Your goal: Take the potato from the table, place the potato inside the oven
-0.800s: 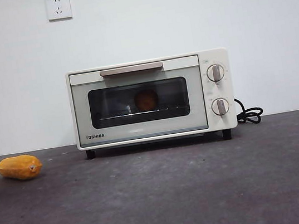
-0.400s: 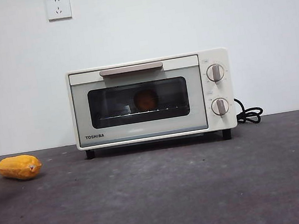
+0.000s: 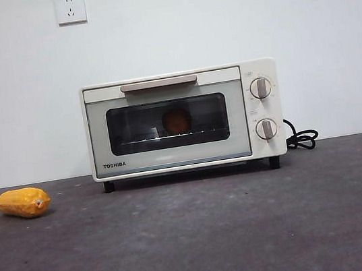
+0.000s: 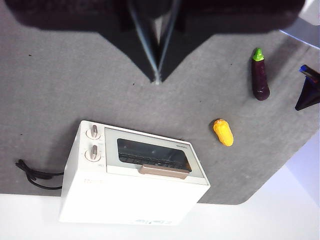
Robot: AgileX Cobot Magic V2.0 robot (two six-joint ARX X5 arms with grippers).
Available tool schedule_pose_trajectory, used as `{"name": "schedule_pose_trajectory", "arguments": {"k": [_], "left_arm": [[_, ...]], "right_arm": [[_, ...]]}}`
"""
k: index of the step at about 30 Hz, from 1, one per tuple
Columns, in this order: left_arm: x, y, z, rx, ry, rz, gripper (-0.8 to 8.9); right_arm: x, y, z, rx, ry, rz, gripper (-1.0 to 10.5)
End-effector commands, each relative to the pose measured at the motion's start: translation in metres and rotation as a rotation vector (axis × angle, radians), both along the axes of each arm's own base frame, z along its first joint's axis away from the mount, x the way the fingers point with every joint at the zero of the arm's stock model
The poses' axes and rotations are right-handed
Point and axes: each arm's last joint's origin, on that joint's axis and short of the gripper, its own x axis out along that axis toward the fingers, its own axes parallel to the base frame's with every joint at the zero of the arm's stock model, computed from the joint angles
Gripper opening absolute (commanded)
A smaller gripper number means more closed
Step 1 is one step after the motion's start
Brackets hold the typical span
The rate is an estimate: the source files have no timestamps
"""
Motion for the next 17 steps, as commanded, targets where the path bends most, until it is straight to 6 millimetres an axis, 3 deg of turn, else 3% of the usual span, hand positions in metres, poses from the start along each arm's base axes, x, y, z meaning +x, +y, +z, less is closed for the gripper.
{"name": "schedule_pose_trajectory", "arguments": {"k": [1,17], "left_arm": [[-0.001,0.001,-0.006,-0.060,-0.010,0.026,-0.04],[-0.008,0.003,-0.025,-0.077,0.078,0.042,-0.04]], "right_arm": [[0.001,0.001,-0.003,-0.016,0.022,-0.004,0.0],[0.001,0.001,-0.003,-0.016,0.022,-0.004,0.0]]}}
